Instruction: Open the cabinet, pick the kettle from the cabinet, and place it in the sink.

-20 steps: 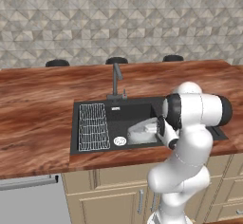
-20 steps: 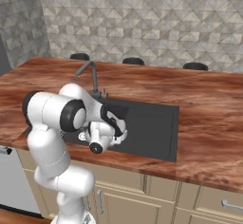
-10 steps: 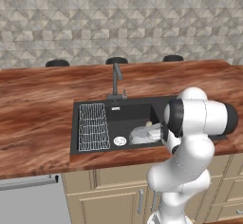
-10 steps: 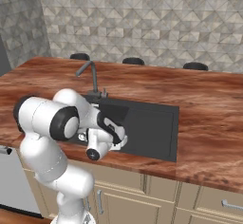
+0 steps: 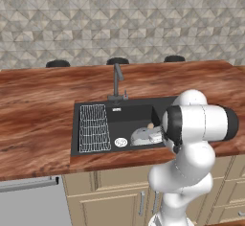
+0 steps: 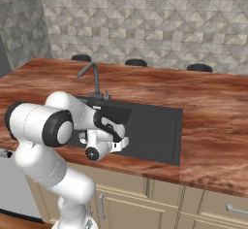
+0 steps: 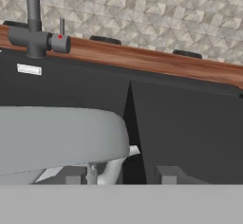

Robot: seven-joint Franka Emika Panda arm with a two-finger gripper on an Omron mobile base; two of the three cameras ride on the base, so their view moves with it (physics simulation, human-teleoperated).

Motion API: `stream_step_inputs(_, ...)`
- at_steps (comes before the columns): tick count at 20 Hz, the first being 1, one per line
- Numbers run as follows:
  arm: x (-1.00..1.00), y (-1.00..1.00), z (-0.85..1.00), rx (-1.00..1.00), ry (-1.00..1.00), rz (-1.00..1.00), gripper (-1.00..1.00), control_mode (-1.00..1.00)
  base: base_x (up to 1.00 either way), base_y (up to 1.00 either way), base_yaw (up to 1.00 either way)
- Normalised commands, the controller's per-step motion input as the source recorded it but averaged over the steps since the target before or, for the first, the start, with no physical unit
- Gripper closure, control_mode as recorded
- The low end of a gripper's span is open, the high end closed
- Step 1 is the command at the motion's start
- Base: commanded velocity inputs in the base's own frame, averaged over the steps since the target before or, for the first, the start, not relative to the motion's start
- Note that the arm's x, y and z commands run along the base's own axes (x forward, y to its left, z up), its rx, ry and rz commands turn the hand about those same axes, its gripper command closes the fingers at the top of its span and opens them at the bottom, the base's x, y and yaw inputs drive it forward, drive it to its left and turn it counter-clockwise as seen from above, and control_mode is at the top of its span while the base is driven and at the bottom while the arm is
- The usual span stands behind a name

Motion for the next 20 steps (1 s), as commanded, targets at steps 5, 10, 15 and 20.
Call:
stream_step_inputs(5,-0.07,0.49,0.01,-0.01,0.07,-0.13,1.00,-1.00,0.00,0.00,0.00)
stream_step_inputs(10,-0.12,0.42,0.10,0.00,0.07,-0.10,1.00,-1.00,0.00,0.00,0.00)
stream_step_inputs(15,-0.25,0.27,0.20,0.02,0.03,-0.06,1.00,-1.00,0.00,0.00,0.00)
stream_step_inputs(20,-0.27,0.18,0.25,0.09,0.01,-0.03,1.00,-1.00,0.00,0.00,0.00)
